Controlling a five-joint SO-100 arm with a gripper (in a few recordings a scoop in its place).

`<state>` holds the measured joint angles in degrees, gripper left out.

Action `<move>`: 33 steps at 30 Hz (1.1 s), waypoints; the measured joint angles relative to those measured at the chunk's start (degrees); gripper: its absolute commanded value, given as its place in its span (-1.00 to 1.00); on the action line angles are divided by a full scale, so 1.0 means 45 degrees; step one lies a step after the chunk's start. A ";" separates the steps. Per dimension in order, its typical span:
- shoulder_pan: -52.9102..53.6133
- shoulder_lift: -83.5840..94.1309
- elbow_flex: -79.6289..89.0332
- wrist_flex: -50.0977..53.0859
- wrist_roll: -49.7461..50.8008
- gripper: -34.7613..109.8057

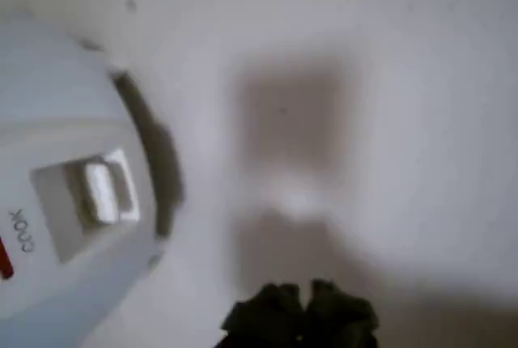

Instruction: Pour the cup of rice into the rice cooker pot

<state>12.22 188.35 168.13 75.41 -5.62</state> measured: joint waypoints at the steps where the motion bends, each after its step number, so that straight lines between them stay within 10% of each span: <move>1: 0.0000 0.0000 0.0000 0.0000 0.0000 -0.51; 33: 0.0000 0.0000 0.0000 0.0000 0.0000 -0.51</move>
<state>12.22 188.35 168.13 75.41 -5.62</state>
